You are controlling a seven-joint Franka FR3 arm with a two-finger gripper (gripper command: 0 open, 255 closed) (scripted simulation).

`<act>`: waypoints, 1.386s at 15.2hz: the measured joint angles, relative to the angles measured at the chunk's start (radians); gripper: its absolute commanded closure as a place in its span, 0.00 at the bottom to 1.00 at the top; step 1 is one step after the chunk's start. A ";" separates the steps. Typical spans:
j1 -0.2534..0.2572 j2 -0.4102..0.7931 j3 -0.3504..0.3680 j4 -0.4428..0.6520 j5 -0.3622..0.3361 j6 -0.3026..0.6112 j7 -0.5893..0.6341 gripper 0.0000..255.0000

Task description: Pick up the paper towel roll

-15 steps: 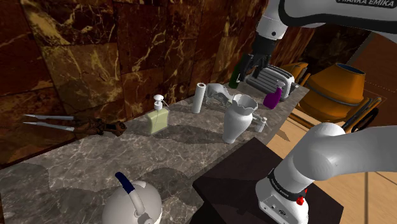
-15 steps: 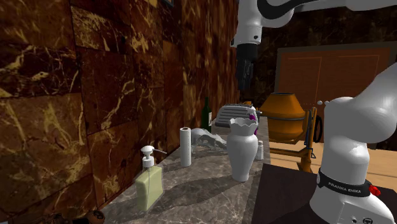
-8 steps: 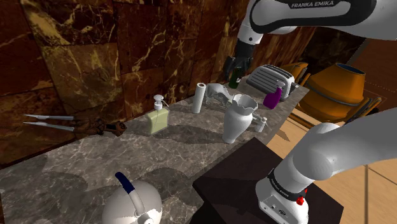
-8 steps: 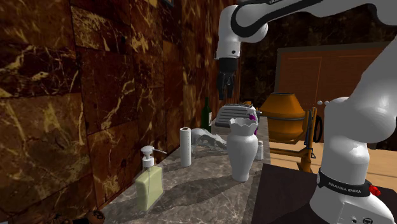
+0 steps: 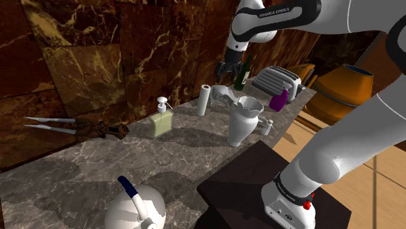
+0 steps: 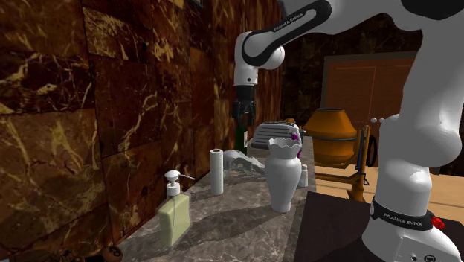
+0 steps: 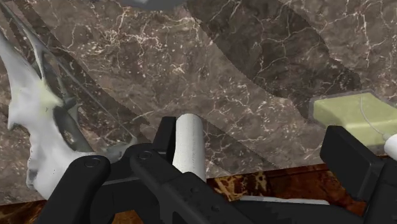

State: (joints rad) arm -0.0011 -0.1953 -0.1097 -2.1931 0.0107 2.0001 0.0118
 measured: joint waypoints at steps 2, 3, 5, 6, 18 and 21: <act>0.000 0.085 -0.005 0.054 0.013 0.026 -0.003 0.00; -0.006 0.125 -0.013 0.083 0.019 0.035 -0.014 0.00; -0.009 0.204 -0.017 0.149 0.034 0.043 -0.019 0.00; -0.009 0.242 -0.018 0.182 0.040 0.045 -0.018 0.00; -0.069 0.700 -0.027 0.614 0.123 0.037 -0.056 0.00; -0.072 0.725 -0.025 0.612 0.128 0.063 -0.061 0.00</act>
State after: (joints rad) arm -0.0734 0.5294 -0.1351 -1.5811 0.1383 2.0631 -0.0495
